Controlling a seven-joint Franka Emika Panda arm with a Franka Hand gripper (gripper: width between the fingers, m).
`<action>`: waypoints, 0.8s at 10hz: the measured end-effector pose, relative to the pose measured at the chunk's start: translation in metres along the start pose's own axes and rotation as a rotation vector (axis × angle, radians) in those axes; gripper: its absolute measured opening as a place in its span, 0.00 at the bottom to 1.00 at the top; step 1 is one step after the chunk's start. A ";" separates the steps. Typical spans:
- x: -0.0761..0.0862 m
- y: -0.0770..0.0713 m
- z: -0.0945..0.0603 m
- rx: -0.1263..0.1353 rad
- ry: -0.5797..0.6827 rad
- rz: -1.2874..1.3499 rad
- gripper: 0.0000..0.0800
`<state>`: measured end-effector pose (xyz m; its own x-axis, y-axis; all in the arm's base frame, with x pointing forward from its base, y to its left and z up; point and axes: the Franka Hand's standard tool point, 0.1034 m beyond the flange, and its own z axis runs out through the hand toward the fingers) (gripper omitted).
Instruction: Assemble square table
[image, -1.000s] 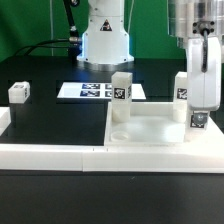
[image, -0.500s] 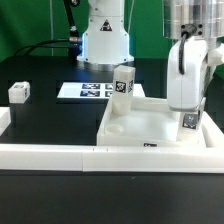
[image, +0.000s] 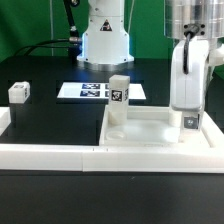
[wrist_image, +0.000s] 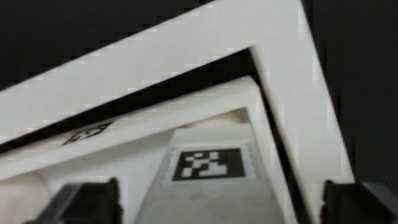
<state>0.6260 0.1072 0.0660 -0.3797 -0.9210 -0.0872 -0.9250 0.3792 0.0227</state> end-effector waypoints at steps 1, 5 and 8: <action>0.000 0.000 0.000 0.000 0.000 0.000 0.78; 0.000 0.000 0.000 0.000 0.000 0.000 0.81; 0.000 0.000 0.000 0.000 0.000 0.000 0.81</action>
Offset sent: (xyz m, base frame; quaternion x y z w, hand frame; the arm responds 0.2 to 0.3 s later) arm 0.0000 0.0000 0.0000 0.0000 0.0000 0.0000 1.0000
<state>0.6260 0.1073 0.0660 -0.3794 -0.9211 -0.0872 -0.9252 0.3789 0.0227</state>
